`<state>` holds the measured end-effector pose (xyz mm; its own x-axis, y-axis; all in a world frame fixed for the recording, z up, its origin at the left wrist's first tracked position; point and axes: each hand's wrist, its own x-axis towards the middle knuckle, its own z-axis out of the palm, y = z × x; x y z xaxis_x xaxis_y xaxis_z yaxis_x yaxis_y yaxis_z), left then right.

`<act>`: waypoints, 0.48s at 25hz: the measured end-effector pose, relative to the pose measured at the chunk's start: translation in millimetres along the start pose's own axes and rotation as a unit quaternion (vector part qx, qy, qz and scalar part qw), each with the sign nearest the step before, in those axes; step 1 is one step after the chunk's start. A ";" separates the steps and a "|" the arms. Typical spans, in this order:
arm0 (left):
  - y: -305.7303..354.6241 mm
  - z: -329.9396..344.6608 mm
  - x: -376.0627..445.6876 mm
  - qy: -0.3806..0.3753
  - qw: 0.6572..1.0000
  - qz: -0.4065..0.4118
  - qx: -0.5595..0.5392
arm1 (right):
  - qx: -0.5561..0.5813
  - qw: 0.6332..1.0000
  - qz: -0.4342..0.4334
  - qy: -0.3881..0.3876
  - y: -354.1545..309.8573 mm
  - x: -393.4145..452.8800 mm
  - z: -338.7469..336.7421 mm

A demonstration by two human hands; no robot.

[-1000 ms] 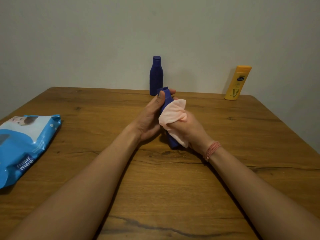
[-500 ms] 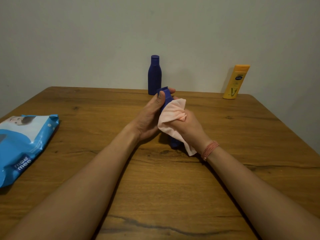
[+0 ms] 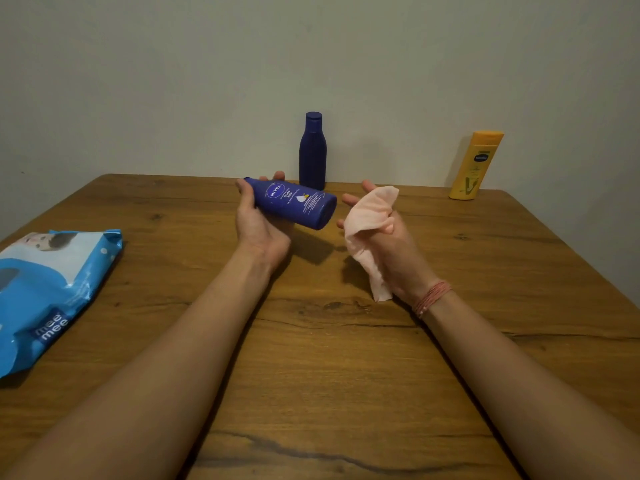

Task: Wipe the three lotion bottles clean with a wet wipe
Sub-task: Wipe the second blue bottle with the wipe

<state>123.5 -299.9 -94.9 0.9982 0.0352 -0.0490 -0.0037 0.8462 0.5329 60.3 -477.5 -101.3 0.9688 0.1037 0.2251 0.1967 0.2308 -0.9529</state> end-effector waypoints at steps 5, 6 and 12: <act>-22.8 4.2 -2.7 -0.015 0.994 -0.094 0.054 | -0.022 0.999 -0.021 0.013 2.8 -0.7 14.9; -23.5 2.7 -0.9 -0.019 0.993 -0.103 0.045 | -0.019 0.999 -0.021 0.021 2.5 -0.8 14.5; -23.9 3.9 -2.3 -0.022 0.990 -0.136 0.013 | -0.038 0.998 -0.043 -0.006 -3.9 -6.2 16.5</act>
<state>121.5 -322.3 -104.2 0.9635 -0.2162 -0.1582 0.2675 0.8070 0.5265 51.0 -463.1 -95.6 0.9462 0.0978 0.3084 0.2902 0.1647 -0.9427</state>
